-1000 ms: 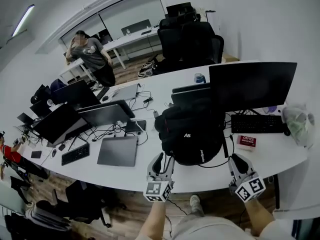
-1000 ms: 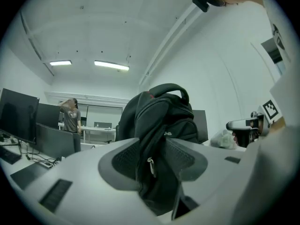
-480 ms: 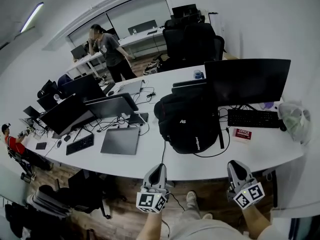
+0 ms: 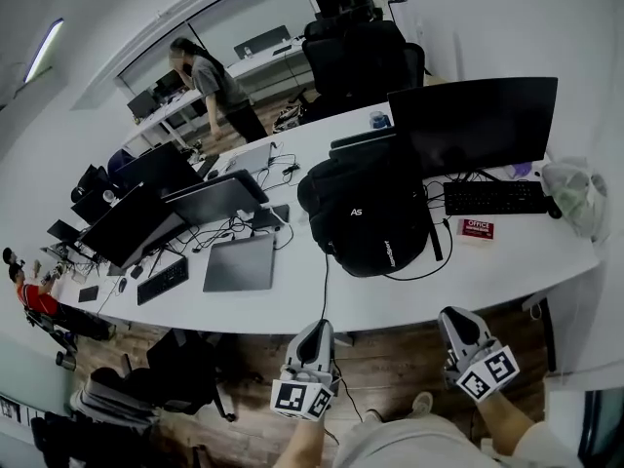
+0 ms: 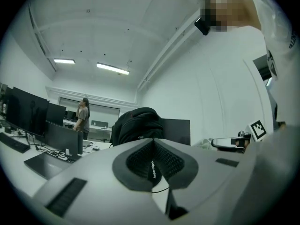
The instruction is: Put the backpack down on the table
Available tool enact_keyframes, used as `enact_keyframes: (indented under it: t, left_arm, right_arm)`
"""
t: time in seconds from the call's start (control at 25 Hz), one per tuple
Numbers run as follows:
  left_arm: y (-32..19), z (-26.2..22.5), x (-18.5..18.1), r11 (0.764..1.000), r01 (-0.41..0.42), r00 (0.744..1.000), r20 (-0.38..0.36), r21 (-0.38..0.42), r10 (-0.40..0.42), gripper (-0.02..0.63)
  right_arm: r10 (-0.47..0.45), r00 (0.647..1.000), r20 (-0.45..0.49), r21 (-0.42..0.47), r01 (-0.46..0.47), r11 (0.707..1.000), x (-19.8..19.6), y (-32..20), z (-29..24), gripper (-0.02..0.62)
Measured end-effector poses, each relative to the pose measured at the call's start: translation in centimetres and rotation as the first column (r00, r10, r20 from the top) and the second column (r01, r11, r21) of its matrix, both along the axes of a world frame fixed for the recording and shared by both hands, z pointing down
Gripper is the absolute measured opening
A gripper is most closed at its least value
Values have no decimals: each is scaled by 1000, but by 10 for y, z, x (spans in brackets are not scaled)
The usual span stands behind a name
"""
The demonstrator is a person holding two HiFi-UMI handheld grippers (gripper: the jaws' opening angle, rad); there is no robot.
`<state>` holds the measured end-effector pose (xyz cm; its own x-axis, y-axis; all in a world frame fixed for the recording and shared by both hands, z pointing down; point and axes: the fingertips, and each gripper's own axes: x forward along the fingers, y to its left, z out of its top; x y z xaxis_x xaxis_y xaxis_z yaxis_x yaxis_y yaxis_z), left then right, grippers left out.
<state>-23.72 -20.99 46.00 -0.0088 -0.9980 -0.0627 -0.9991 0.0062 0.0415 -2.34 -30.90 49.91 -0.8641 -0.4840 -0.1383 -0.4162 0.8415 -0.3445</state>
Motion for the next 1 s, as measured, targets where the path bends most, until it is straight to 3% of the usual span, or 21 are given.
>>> enact_keyframes:
  t: [0.48, 0.8, 1.0]
  left_arm:
    - [67, 27, -2, 979, -202, 978, -54, -22, 200, 9]
    - [128, 35, -5, 954, -299, 951, -78, -13, 298, 9]
    - [150, 41, -7, 948, -317, 944, -96, -16, 314, 9]
  right_arm:
    - [81, 994, -72, 13, -80, 997, -29, 109, -4, 40]
    - [153, 984, -87, 48, -149, 988, -41, 183, -11, 40]
    - [164, 982, -89, 58, -159, 985, -46, 211, -15, 40]
